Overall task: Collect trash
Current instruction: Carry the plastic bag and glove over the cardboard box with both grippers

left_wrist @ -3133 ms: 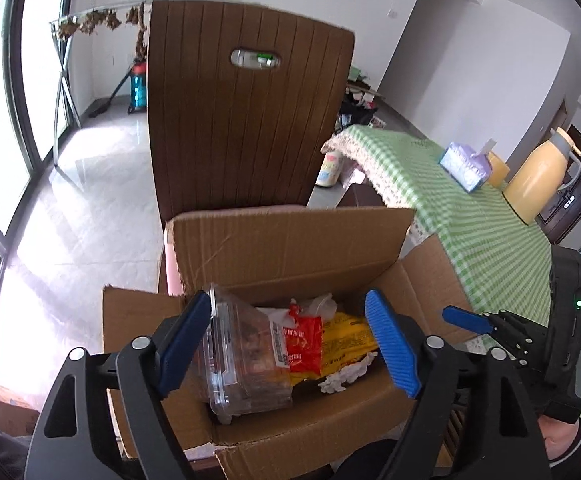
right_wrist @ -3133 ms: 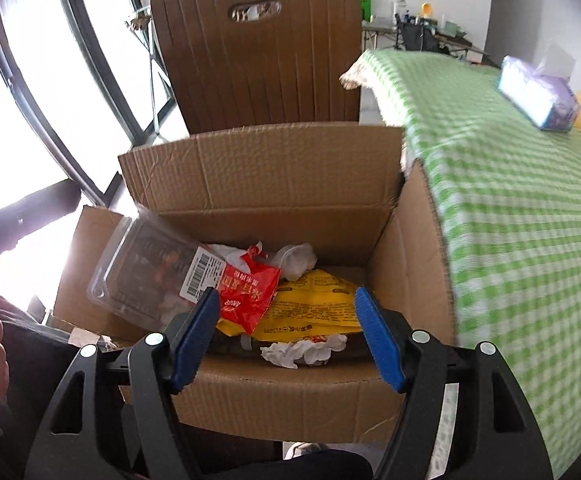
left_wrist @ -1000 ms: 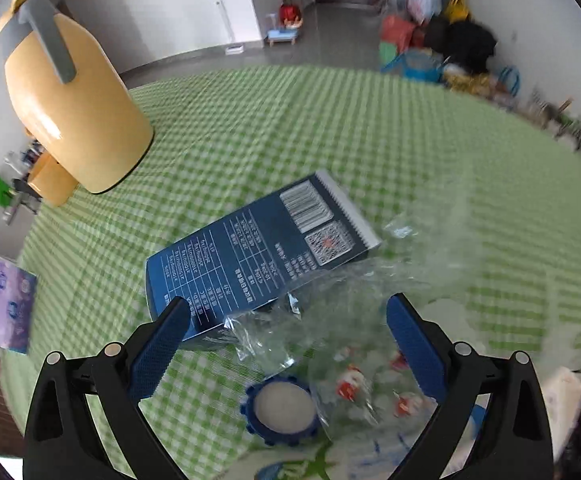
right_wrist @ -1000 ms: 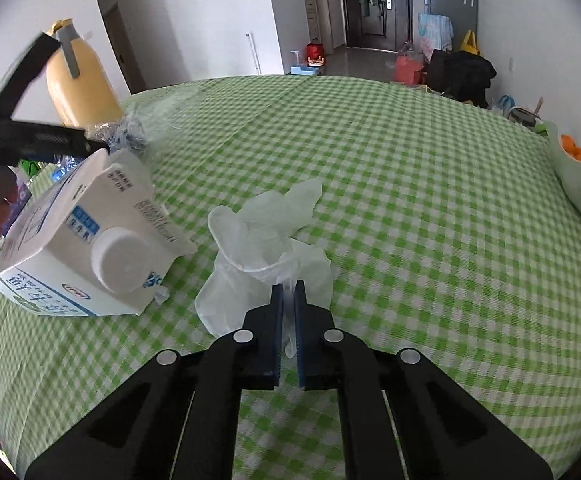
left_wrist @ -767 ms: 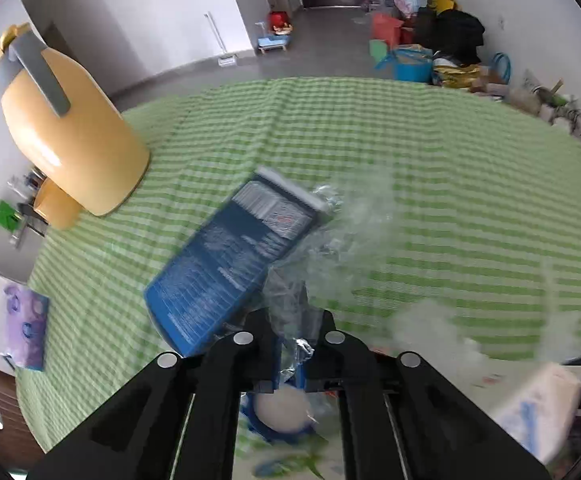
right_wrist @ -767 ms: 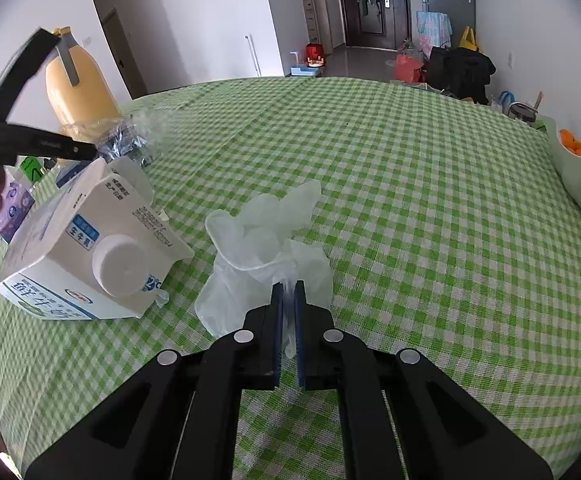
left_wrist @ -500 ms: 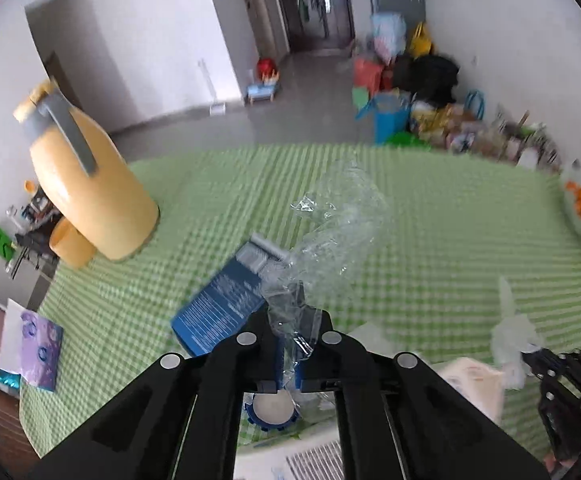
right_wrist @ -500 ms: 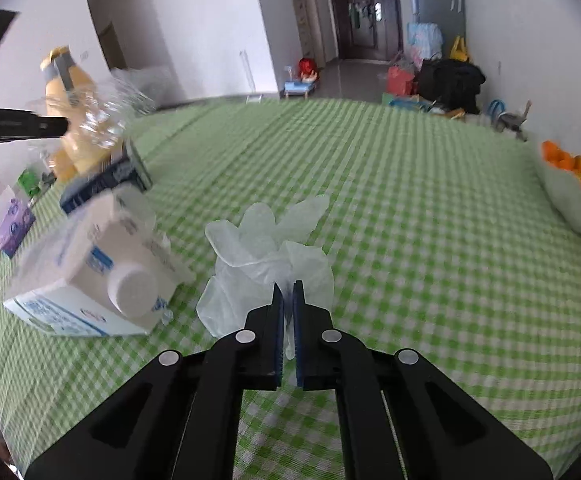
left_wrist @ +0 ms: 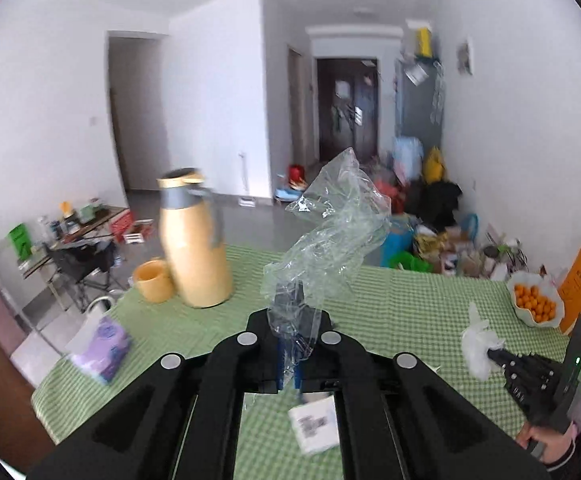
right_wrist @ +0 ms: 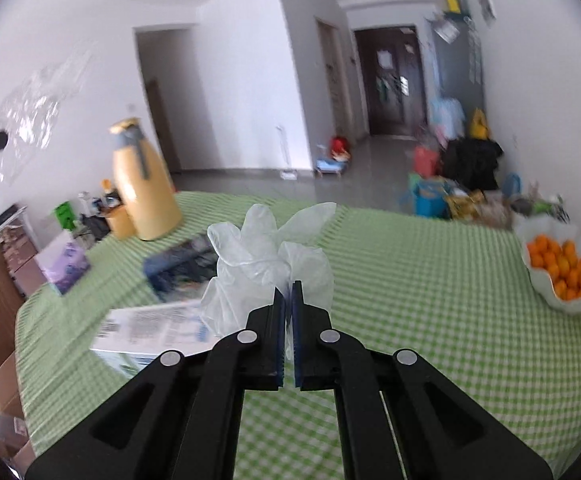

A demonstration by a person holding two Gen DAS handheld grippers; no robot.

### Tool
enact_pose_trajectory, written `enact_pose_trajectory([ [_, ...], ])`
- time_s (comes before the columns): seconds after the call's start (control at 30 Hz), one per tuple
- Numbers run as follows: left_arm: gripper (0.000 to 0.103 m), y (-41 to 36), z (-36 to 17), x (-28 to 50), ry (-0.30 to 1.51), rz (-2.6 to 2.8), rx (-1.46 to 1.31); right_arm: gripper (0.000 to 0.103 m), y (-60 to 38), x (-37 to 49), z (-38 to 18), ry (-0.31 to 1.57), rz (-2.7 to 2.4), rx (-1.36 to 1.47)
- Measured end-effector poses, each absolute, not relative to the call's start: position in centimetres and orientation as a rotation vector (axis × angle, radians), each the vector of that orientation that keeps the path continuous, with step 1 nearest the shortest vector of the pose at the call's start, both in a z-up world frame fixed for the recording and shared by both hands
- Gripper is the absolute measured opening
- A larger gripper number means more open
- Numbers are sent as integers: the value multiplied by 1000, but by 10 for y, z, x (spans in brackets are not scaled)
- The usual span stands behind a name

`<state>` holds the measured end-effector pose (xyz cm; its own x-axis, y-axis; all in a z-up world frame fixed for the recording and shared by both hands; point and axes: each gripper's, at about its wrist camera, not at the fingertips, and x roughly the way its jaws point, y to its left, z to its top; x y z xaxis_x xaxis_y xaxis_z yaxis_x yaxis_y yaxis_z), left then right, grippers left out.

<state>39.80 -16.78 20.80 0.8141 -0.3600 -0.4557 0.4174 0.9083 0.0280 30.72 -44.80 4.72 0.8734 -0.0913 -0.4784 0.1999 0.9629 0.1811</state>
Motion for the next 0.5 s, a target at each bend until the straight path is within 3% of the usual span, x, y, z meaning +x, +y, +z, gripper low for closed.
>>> enact_pose_trajectory([
  [0.5,0,106,186,262,412,-116,-117,3,-299,288,97,407,260,119],
])
